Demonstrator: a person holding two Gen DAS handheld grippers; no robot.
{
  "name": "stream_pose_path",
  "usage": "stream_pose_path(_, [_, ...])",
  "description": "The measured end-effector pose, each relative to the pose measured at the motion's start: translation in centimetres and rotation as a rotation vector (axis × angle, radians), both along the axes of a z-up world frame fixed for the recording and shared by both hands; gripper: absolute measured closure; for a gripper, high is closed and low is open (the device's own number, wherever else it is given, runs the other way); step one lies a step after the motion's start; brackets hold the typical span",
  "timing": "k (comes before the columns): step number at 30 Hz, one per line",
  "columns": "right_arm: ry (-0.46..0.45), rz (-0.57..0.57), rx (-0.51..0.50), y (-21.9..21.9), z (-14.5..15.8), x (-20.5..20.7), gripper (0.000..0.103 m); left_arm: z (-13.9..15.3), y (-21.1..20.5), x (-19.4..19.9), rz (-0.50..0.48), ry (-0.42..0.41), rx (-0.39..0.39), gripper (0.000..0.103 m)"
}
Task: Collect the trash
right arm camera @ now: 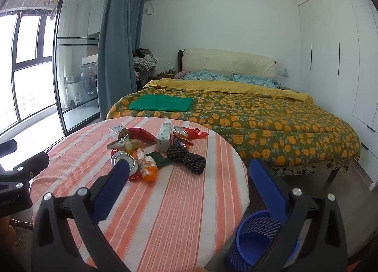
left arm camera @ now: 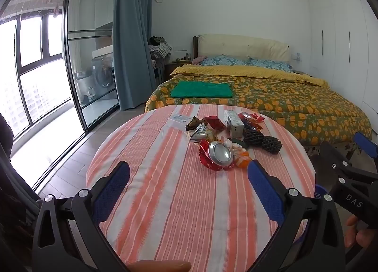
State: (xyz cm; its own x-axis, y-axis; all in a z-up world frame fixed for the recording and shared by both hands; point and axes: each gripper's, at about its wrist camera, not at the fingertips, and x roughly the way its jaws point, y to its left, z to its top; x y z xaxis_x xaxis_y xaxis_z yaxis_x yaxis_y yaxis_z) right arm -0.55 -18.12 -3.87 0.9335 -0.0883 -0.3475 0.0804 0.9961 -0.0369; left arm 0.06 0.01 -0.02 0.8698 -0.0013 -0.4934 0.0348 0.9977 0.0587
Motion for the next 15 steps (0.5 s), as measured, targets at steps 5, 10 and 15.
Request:
stream_pose_path(5, [-0.004,-0.001,-0.006,0.01,0.05,-0.14,0.004,-0.02,0.11,0.08,0.001,-0.005,-0.006,0.004])
stream_pose_path(10, [-0.002,-0.002,-0.010,0.03,0.10,-0.23,0.004,0.01,-0.02,-0.05,-0.001,-0.007,0.000,0.004])
stream_pose_path(15, [0.000,-0.002,-0.009,-0.04,0.20,-0.34,0.004,0.05,0.02,-0.10,0.000,-0.006,-0.001,0.004])
